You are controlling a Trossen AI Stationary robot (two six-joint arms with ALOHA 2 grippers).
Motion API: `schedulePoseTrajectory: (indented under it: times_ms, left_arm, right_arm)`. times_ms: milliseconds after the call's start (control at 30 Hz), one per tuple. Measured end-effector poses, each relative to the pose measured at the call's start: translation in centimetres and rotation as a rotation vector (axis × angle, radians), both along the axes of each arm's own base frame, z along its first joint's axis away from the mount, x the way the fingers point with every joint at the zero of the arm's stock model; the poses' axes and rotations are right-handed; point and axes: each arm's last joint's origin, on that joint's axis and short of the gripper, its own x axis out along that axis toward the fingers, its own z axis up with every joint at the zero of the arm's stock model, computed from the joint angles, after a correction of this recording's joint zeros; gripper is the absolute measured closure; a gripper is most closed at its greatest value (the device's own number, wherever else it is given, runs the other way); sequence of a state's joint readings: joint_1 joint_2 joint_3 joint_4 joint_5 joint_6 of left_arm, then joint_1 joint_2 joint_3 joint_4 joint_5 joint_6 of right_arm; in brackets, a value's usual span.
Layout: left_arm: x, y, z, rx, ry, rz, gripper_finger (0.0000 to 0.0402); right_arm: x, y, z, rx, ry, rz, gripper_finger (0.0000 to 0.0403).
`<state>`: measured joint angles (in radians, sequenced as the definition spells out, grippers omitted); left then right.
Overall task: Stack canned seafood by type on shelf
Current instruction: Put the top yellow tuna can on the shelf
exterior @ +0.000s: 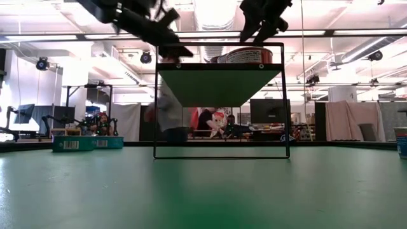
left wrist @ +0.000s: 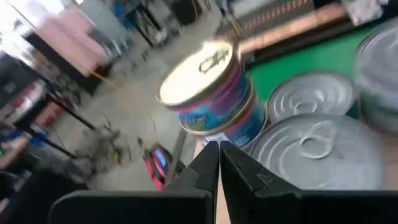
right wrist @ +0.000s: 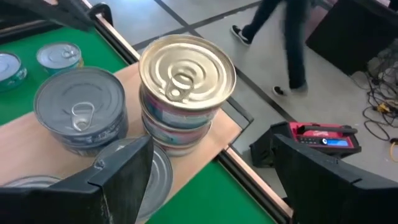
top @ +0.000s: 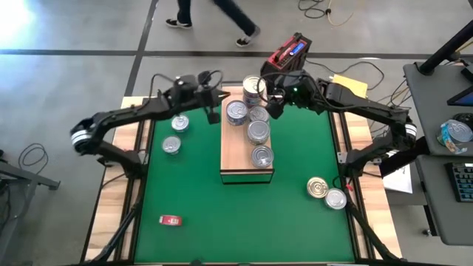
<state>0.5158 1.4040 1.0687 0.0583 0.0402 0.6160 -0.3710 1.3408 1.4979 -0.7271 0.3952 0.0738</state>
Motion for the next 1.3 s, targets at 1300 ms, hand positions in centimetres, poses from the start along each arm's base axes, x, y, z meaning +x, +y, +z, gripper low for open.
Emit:
schedulePoseTrajectory:
  times_ms: [1300]
  left_arm:
    - [4.8,5.0,-2.4,-0.105,0.122,-0.021,0.0401]
  right_arm:
    - [-1.9,0.7,-0.1,0.002,-0.037,-0.010,0.0090]
